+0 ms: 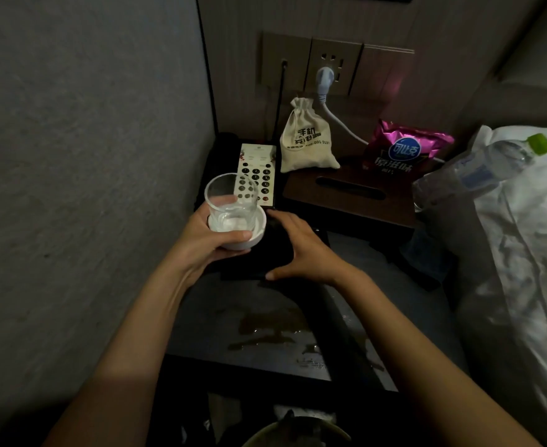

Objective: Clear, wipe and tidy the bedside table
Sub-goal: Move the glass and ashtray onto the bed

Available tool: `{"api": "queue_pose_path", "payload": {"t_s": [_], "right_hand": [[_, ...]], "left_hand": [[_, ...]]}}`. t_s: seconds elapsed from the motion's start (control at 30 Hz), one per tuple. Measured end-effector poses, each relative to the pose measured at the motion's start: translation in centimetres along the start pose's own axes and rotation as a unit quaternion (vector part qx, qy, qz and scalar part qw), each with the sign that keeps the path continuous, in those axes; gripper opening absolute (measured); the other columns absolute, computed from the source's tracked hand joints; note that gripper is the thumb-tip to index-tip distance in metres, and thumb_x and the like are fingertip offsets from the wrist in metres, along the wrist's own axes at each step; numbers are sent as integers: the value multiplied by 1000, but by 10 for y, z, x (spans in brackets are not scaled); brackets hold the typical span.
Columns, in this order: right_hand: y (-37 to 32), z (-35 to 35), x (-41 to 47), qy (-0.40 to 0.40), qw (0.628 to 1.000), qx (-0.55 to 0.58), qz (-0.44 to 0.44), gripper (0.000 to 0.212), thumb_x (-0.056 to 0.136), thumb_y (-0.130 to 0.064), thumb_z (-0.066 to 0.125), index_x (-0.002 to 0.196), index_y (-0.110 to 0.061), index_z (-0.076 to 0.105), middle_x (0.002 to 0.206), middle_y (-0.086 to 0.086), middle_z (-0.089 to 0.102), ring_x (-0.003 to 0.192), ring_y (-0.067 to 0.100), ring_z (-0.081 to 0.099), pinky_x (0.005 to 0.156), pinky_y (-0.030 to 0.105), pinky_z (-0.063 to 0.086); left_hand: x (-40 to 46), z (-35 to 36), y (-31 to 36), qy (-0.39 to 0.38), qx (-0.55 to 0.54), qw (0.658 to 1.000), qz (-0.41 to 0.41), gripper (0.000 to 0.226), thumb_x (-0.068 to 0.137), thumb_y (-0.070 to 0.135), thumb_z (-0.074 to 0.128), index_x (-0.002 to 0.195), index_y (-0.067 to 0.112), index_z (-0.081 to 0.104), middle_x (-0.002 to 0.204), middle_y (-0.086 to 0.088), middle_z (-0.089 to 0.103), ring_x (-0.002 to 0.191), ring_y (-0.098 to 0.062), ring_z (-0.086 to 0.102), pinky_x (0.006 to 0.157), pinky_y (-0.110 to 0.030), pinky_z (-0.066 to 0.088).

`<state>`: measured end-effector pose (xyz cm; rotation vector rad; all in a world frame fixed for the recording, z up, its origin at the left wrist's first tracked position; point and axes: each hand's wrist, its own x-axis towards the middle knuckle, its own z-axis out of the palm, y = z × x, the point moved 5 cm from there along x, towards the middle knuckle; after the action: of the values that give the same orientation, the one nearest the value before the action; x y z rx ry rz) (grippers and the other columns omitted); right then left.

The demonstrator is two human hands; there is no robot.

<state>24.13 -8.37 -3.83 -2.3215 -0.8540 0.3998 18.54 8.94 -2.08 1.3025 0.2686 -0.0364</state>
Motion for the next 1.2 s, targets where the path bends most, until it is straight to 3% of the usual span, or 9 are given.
{"api": "queue_pose_path", "payload": {"t_s": [0.07, 0.13, 0.27, 0.43, 0.77, 1.2], "right_hand": [[11, 8, 2, -43, 996, -75, 4, 119, 65, -44, 86, 156, -27, 11, 163, 3, 13, 151, 20, 8, 124, 38, 4], [17, 12, 4, -57, 992, -112, -1, 118, 66, -49, 84, 156, -28, 10, 163, 4, 14, 151, 20, 7, 120, 33, -1], [17, 10, 11, -44, 989, -139, -16, 115, 65, -52, 83, 155, -29, 15, 157, 2, 28, 146, 22, 23, 120, 34, 7], [14, 7, 11, -31, 987, -152, -27, 113, 63, -52, 84, 153, -29, 21, 151, 3, 37, 137, 22, 35, 112, 37, 31], [15, -12, -15, -11, 991, -136, -16, 116, 62, -50, 85, 153, -33, 16, 151, -3, 33, 140, 19, 28, 110, 39, 37], [8, -103, -101, 20, 982, -186, -14, 118, 61, -46, 87, 154, -29, 17, 148, -1, 35, 135, 18, 35, 108, 40, 42]], "left_hand": [[1, -7, 0, 11, -4, 1000, 0, 73, 54, 4, 83, 122, 23, 60, 121, -5, 66, 109, -25, 66, 69, -38, 60], [1, -12, 1, 16, -12, 1000, -1, 76, 56, 2, 82, 125, 21, 58, 125, -7, 64, 110, -26, 65, 70, -38, 60], [0, -18, 2, 21, -15, 1000, -7, 78, 57, 1, 81, 129, 19, 55, 126, -7, 63, 109, -26, 66, 69, -37, 60], [-1, -20, 2, 30, -20, 999, -8, 77, 60, -2, 79, 130, 17, 55, 124, -5, 63, 106, -23, 66, 67, -35, 60], [-9, -18, 4, 18, 14, 1000, 0, 74, 54, 6, 82, 122, 24, 59, 121, -6, 65, 104, -23, 68, 67, -35, 60], [-47, 47, 21, -48, 42, 998, -6, 75, 58, 6, 81, 128, 19, 57, 121, -6, 67, 108, -25, 67, 67, -37, 60]]}}
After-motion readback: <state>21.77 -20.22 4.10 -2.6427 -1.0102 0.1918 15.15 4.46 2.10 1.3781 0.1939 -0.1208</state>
